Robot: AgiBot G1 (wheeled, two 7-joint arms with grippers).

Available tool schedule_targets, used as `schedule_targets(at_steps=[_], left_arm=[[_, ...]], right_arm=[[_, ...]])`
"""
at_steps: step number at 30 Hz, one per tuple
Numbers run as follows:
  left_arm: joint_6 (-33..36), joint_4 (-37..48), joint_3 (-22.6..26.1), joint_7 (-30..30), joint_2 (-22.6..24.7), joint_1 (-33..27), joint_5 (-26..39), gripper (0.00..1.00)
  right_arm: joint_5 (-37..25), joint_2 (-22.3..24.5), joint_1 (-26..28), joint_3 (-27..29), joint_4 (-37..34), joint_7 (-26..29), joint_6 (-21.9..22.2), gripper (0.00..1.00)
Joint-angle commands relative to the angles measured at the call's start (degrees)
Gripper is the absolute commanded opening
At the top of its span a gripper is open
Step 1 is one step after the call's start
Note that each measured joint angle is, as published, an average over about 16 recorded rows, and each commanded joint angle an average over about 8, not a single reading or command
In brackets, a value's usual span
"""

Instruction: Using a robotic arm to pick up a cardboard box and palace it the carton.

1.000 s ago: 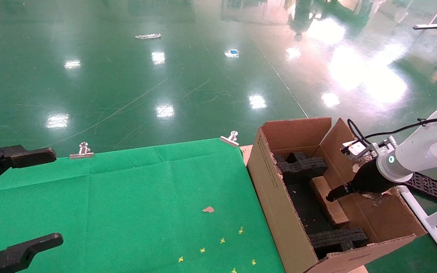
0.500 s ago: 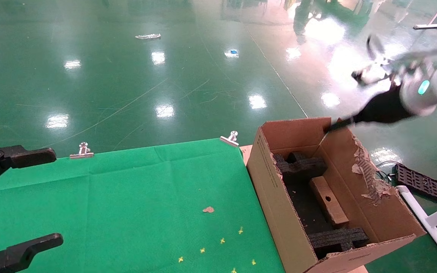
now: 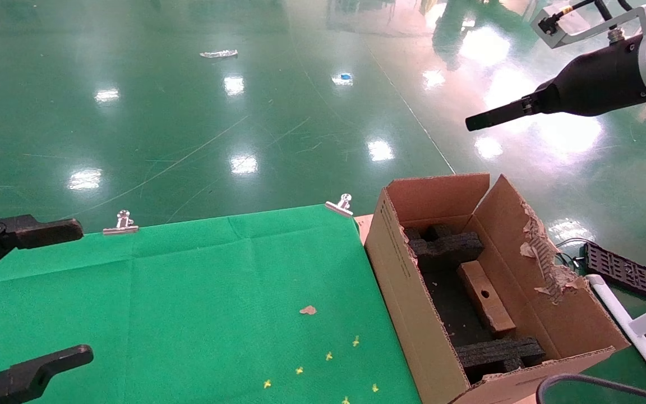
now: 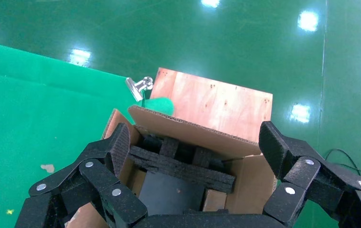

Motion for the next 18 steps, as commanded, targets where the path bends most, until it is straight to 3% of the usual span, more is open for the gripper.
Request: schedule_targets(at_steps=[1, 18], left_arm=[[0.0, 0.0, 0.0, 0.0, 0.0, 0.0, 0.0, 1.0], [0.0, 0.0, 0.1, 0.0, 0.0, 0.0, 0.0, 1.0]], right_arm=[[0.2, 0.4, 0.4, 0.1, 0.6, 0.2, -0.2, 1.0], [7.9, 2.8, -18.0, 19.6, 16.8, -7.1, -3.5, 1.0]])
